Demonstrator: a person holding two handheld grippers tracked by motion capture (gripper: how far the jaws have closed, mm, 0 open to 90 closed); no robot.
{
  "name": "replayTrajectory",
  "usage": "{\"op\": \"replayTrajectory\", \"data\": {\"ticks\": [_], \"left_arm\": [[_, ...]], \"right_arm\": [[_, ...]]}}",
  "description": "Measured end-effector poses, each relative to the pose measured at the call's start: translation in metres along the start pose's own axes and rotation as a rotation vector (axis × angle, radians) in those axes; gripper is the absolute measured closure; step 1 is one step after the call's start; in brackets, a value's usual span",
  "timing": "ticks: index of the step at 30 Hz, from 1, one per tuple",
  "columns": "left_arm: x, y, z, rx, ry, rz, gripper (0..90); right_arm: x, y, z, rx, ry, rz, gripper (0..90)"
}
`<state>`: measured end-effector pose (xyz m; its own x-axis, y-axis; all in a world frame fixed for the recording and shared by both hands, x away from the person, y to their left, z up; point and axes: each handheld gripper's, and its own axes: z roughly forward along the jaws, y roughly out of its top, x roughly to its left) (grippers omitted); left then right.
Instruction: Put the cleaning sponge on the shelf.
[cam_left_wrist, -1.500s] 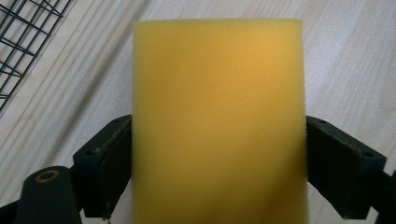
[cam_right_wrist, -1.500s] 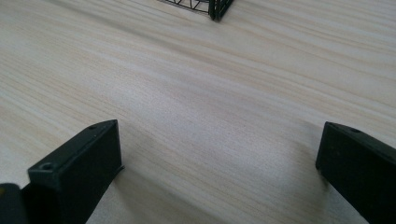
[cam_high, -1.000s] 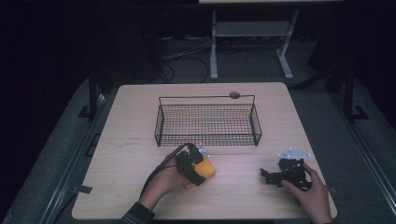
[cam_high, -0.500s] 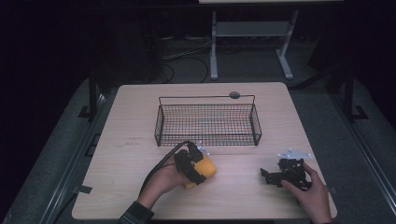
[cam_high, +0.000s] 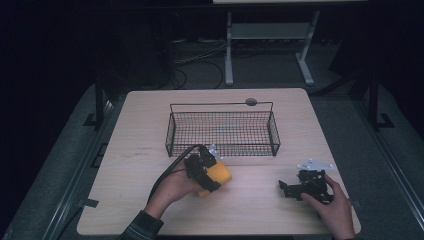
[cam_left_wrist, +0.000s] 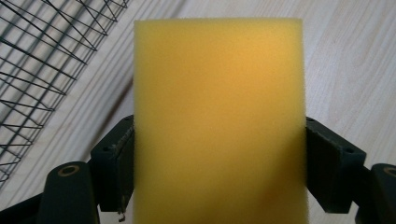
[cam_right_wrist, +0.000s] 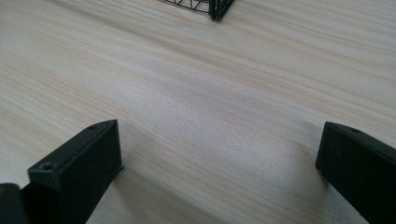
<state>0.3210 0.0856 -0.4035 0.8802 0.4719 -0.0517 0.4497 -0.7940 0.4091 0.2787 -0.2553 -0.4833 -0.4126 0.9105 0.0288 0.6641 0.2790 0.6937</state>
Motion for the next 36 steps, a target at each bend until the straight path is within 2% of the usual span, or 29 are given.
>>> {"op": "replayTrajectory", "data": {"ticks": [5, 26, 36], "left_arm": [[0.002, 0.004, -0.006, -0.020, -0.006, -0.011, 22.4], [0.015, 0.019, -0.033, -0.051, 0.004, -0.017, 22.5], [0.030, 0.027, -0.045, -0.056, 0.007, -0.029, 22.5]], "right_arm": [[0.000, 0.000, 0.000, 0.000, 0.000, 0.001, 0.0], [0.000, 0.000, 0.000, -0.001, 0.000, -0.002, 0.0], [0.000, 0.000, 0.000, 0.001, 0.001, 0.001, 0.0]]}}
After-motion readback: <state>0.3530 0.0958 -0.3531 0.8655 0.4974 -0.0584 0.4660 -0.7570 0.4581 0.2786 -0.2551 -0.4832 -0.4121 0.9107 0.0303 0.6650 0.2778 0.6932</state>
